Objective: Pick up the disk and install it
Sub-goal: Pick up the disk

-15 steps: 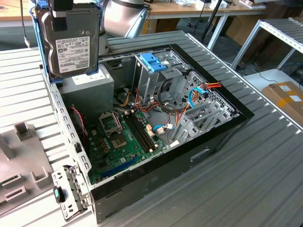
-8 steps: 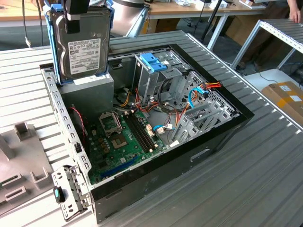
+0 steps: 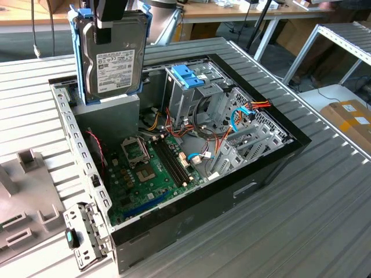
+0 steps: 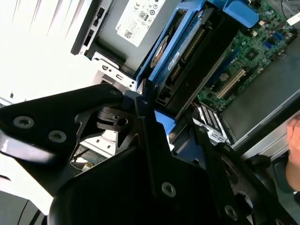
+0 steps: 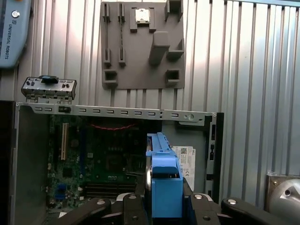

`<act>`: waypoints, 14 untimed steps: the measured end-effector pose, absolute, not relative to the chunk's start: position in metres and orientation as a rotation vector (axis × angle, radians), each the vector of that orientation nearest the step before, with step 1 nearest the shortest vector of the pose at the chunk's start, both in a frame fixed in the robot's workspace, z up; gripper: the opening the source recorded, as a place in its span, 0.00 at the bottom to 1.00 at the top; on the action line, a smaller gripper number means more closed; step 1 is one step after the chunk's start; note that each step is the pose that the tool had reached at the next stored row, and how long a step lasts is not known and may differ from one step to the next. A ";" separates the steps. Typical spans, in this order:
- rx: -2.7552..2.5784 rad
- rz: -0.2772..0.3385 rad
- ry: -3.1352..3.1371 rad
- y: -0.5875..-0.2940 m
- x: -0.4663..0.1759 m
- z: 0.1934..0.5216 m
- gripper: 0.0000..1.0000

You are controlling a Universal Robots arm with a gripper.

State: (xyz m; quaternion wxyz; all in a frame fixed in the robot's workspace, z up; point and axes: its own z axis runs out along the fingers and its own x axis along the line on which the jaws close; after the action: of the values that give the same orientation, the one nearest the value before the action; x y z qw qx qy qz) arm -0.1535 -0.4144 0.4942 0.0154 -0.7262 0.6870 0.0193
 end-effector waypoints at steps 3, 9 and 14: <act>-2.259 0.058 2.139 -0.418 -0.145 0.494 0.37; -2.260 0.052 2.144 -0.427 -0.129 0.493 0.37; -2.260 0.050 2.147 -0.434 -0.116 0.493 0.37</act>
State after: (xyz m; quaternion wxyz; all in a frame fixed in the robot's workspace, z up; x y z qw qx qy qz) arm -0.1158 -0.4339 0.4927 0.0121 -0.7249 0.6885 0.0161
